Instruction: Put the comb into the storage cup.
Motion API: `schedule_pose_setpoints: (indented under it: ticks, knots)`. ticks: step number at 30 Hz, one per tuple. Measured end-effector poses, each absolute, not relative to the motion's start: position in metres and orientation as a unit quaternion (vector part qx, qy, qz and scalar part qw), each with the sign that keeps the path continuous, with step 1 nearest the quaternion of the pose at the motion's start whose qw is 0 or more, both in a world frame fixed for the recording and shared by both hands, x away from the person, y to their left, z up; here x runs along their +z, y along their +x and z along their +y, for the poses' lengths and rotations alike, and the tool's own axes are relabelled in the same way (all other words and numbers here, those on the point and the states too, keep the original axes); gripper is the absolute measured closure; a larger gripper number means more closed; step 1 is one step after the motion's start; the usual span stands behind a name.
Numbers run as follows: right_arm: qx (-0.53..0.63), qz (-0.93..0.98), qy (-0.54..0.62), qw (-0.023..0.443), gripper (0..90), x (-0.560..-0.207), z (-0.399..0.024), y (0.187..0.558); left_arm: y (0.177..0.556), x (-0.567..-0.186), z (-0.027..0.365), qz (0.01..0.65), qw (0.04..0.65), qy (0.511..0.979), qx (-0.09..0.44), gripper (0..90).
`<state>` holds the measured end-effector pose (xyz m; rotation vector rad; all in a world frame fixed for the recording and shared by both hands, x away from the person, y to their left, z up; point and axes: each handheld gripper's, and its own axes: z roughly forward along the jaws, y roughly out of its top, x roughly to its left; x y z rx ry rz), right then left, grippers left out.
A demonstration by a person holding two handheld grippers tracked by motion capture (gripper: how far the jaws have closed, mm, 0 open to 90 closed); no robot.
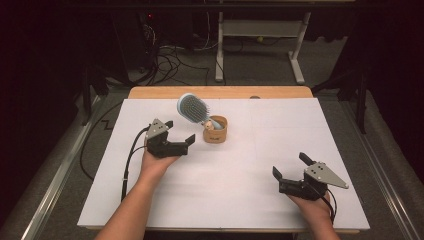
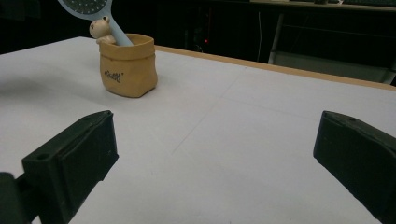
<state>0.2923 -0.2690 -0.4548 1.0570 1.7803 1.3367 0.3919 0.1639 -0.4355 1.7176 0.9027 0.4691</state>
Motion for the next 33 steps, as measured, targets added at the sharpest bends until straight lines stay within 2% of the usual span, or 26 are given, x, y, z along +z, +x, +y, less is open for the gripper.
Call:
schedule_pose_setpoints:
  ticks: [12,20,33]
  knots:
    - [0.511,0.682,0.404,0.333,0.4,-0.454,-0.269,0.291,0.354,-0.438,0.194,0.374,0.533,0.731,0.204,0.0]
    - [0.512,0.681,0.404,0.334,0.4,-0.454,-0.268,0.29,0.314,-0.442,0.226,0.361,0.551,0.717,0.229,0.0]
    - [0.518,0.677,0.404,0.333,0.4,-0.452,-0.27,0.282,0.281,-0.438,0.265,0.365,0.576,0.685,0.257,0.0]
